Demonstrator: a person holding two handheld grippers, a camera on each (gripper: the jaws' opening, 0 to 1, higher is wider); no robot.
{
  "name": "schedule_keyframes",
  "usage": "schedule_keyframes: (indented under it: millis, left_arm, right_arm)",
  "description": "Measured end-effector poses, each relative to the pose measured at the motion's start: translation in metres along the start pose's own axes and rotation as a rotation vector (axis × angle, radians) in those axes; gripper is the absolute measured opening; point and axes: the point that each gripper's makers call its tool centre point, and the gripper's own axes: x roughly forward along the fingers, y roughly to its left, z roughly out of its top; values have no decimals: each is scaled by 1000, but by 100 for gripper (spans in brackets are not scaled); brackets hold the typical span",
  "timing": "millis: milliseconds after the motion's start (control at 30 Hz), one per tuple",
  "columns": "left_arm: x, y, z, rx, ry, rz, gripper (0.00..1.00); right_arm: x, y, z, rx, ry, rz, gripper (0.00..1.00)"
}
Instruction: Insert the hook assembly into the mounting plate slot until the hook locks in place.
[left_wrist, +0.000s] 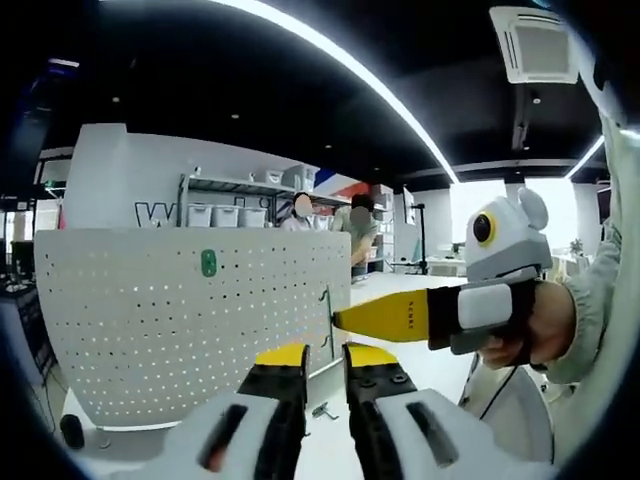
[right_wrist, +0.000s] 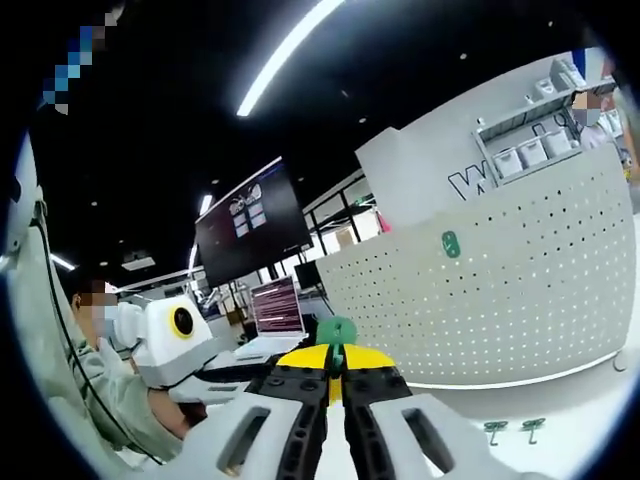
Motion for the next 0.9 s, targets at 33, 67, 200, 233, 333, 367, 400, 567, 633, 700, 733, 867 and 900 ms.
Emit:
schedule_keyframes:
  millis: [33,67,200,233,333,367,400,567,633,700,733,867,900]
  left_arm:
    - [0,0,-1,-3,3,1,19]
    - [0,0,-1,-3,4,2,18]
    - [-1,1,-3,-12,14,13,27]
    - [-1,2,-3,-17,18,15,29]
    - [-3,4,-6,-10,28,28,30]
    - [-3,5,-6,-8,29,32,31]
    - [-4,6,-7,-10,31,36,32]
    - [-11,11,-18,-17,69,59,36]
    - [-14,12,-22,-24,81,63,37]
    - [-17,14,-27,-19,96,73,37]
    - [-19,13,-29,-15,101,76,38]
    - [-24,13,-34,-14,114,81,39]
    - [-25,14,-35,-16,119,82,39]
  right_arm:
    - [0,0,0,-1,0,-1,1]
    - [0,0,0,-2,0,0,1]
    - [0,-1,0,-4,2,-3,1]
    - [0,-1,0,-9,2,-6,1]
    - [0,0,0,-19,5,-3,1]
    - [0,0,0,-17,4,-3,1]
    - [0,0,0,-20,2,-5,1]
    - [0,0,0,-65,6,-12,1]
    - [0,-2,0,-70,5,-17,1]
    - [-1,-4,0,-77,4,-23,1]
    - [0,-5,-1,-85,7,-27,1]
    - [0,-9,-2,-96,11,-39,1]
    - [0,-10,-3,-96,10,-42,1]
